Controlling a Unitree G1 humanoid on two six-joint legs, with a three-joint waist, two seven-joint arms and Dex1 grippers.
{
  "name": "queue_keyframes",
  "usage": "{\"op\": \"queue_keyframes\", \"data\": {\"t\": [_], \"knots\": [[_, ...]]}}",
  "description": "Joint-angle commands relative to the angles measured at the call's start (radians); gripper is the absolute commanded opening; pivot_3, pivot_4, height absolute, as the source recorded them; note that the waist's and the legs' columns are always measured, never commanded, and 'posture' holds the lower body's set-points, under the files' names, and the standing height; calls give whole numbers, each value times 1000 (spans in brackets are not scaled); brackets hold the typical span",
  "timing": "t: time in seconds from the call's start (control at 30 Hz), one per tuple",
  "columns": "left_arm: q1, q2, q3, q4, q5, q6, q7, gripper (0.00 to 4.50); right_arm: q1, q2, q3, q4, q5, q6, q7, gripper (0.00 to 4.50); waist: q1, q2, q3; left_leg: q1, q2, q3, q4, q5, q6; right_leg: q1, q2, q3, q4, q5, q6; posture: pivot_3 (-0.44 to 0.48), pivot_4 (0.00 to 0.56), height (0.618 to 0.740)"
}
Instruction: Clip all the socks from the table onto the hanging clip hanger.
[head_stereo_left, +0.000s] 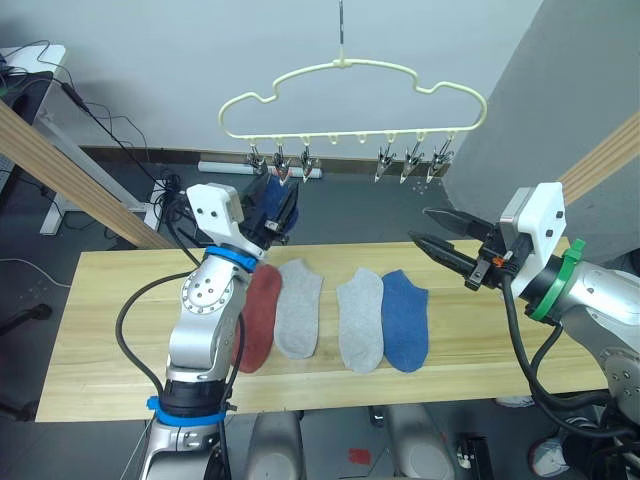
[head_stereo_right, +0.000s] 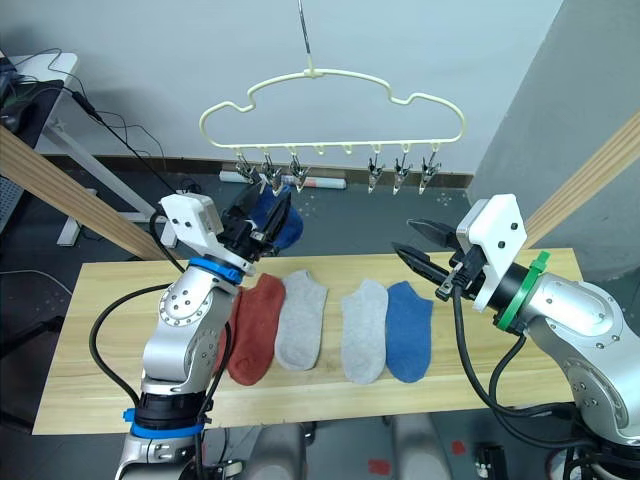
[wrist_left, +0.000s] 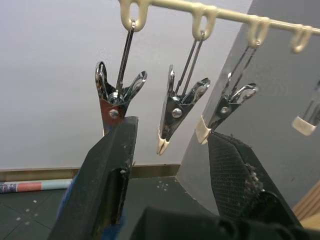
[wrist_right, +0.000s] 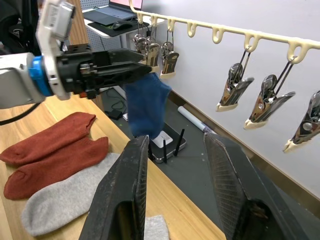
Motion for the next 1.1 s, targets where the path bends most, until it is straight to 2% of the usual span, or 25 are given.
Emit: {"op": "queue_keyframes", "data": {"t": [0.03, 0.23, 0.37, 1.1], "knots": [[-25, -7, 16, 6, 9, -48, 8, 2478, 10, -15, -29, -42, 14, -14, -9, 1835, 0, 0, 0, 0, 0, 0, 0, 0, 0, 0, 0, 0, 0, 0, 0, -124, 373, 740], [-37, -10, 22, 32, 11, -71, 11, 2478, 11, -19, -32, -44, 24, -13, -21, 1835, 0, 0, 0, 0, 0, 0, 0, 0, 0, 0, 0, 0, 0, 1, -1, -127, 374, 740], [-52, -13, 20, 45, 9, -78, 8, 1651, 12, -20, -33, -46, 30, -12, -27, 1835, -1, 0, 0, 0, 0, 0, 0, 0, 0, 0, 0, 0, 0, 0, 0, -128, 374, 740], [-114, -19, 31, 55, -4, -88, 4, 1651, -13, -1, 8, -34, 38, -25, -29, 1835, -6, 0, 0, 0, 0, 0, 0, 0, 0, 0, 0, 0, 0, 1, -1, -115, 365, 740]]}}
